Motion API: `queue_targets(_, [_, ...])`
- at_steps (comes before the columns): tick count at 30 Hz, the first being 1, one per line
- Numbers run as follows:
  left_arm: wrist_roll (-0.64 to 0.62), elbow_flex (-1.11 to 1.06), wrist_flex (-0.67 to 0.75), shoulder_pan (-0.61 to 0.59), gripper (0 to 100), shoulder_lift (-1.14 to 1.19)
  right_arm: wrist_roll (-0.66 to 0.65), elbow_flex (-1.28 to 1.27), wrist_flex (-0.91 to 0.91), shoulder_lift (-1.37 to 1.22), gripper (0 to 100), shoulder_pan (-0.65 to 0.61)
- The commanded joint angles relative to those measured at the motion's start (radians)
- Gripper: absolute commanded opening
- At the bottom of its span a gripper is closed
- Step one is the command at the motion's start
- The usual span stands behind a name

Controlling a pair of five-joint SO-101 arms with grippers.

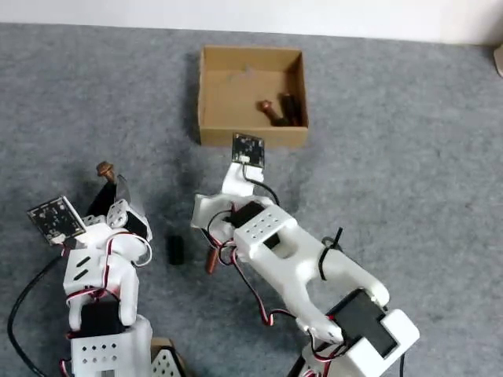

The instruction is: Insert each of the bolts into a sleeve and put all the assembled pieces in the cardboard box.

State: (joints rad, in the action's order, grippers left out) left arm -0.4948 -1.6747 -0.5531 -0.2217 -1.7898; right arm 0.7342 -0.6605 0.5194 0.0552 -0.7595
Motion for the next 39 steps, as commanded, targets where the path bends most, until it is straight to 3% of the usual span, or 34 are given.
queue_targets(1, [-0.008, -0.004, 0.029, -0.005, 1, -0.027, 0.011, 0.005, 0.005, 0.058, 41.3, -0.008])
queue_targets(15, [-0.025, -0.001, 0.032, -0.065, 1, -0.027, 0.011, 0.010, -0.021, 0.087, 41.3, 0.016])
queue_targets(24, [-0.072, 0.010, 0.032, -0.110, 1, -0.027, 0.011, 0.068, -0.163, -0.125, 41.3, 0.021])
queue_targets(28, [-0.072, 0.010, 0.032, -0.108, 1, -0.027, 0.112, 0.163, -0.159, -0.240, 41.3, 0.031])
queue_targets(30, [-0.072, 0.010, 0.032, -0.108, 1, -0.027, 0.141, 0.200, -0.159, -0.291, 37.7, 0.036])
queue_targets(36, [-0.072, 0.008, 0.032, -0.107, 1, -0.027, 0.144, 0.232, -0.159, -0.354, 15.0, 0.073])
queue_targets(39, [-0.072, 0.008, 0.032, -0.107, 1, -0.027, 0.144, 0.231, -0.159, -0.354, 13.8, 0.079])
